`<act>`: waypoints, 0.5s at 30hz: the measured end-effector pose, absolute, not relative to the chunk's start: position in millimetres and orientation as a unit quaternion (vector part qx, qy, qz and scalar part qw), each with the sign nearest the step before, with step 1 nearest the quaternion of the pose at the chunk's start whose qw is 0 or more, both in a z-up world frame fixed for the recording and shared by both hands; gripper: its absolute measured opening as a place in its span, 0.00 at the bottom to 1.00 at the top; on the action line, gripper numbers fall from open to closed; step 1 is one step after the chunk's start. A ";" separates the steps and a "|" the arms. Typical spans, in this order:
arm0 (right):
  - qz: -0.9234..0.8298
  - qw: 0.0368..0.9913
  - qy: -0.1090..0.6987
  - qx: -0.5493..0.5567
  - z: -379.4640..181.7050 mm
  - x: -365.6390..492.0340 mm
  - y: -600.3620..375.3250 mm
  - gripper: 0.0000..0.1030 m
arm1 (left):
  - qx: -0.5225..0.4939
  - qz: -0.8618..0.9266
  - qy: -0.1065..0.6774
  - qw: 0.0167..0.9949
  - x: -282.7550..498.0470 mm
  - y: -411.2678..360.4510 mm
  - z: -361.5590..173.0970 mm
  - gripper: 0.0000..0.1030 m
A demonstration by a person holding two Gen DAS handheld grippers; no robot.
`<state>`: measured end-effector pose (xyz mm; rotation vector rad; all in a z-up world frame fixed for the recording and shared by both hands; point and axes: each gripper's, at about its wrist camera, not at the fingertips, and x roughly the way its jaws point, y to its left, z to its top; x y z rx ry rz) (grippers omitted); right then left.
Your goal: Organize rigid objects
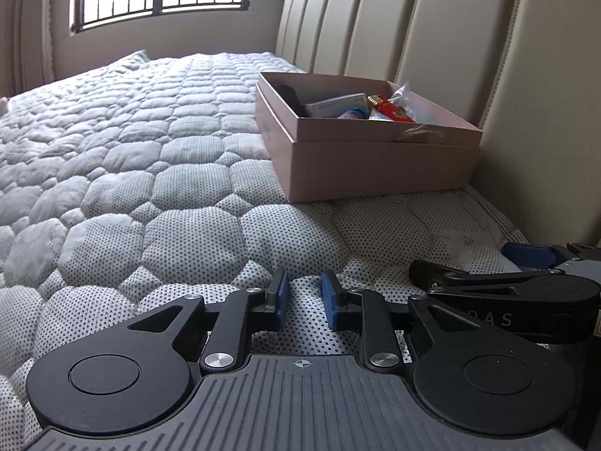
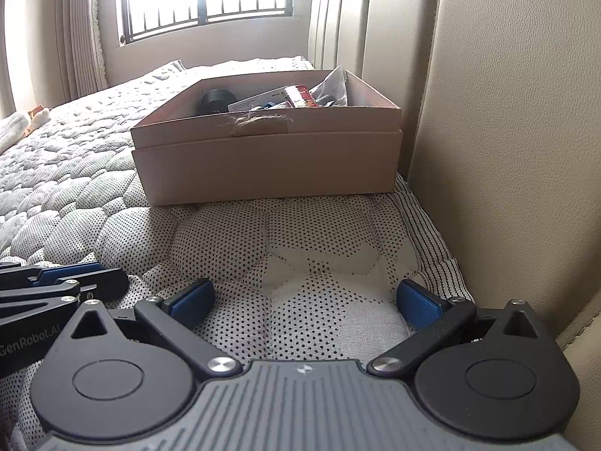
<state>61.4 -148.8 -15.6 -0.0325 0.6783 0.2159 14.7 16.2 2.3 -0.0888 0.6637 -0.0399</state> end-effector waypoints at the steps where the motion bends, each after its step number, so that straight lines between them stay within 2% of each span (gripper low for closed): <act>1: 0.106 0.937 0.332 -0.016 -15.6 61.4 -148.8 1.00 | -0.043 -0.020 0.326 0.944 14.6 16.1 2.3 0.24; 15: 0.106 0.937 0.332 -0.016 -15.5 61.5 -148.9 1.00 | -0.042 -0.020 0.325 0.945 13.8 15.8 2.5 0.24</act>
